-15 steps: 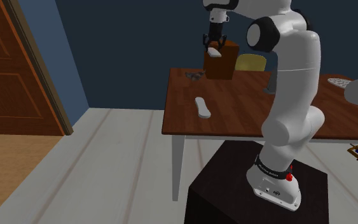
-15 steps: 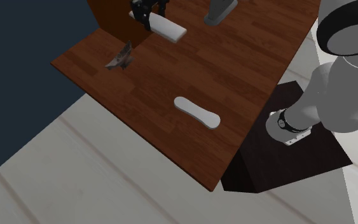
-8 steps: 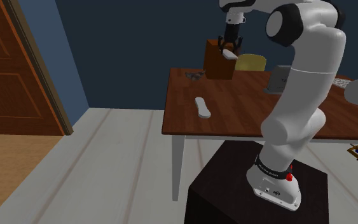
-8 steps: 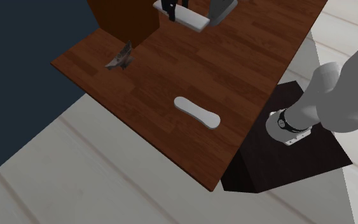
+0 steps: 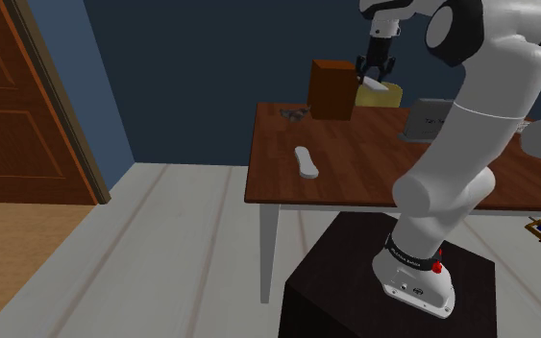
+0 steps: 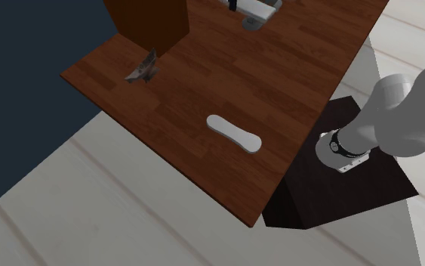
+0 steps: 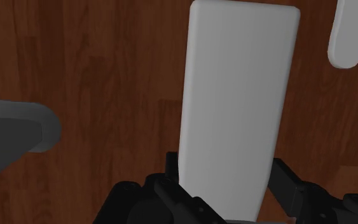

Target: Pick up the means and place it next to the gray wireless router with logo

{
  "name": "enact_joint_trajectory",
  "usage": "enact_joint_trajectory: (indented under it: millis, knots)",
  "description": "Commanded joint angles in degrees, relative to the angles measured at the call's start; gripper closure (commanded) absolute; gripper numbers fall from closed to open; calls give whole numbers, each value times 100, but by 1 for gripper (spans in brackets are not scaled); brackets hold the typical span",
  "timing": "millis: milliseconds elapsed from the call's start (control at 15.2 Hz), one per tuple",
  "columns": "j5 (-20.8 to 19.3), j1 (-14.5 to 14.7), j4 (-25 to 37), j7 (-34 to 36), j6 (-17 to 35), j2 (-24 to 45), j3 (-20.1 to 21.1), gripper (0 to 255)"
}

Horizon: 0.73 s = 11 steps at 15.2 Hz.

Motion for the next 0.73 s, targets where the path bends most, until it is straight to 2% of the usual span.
enact_joint_trajectory:
  millis: [0, 660]
  knots:
    - [-87, -106, -283, -211, 63, -238, -107, 255]
    - [-356, -675, -762, -1398, 123, -737, -767, 255]
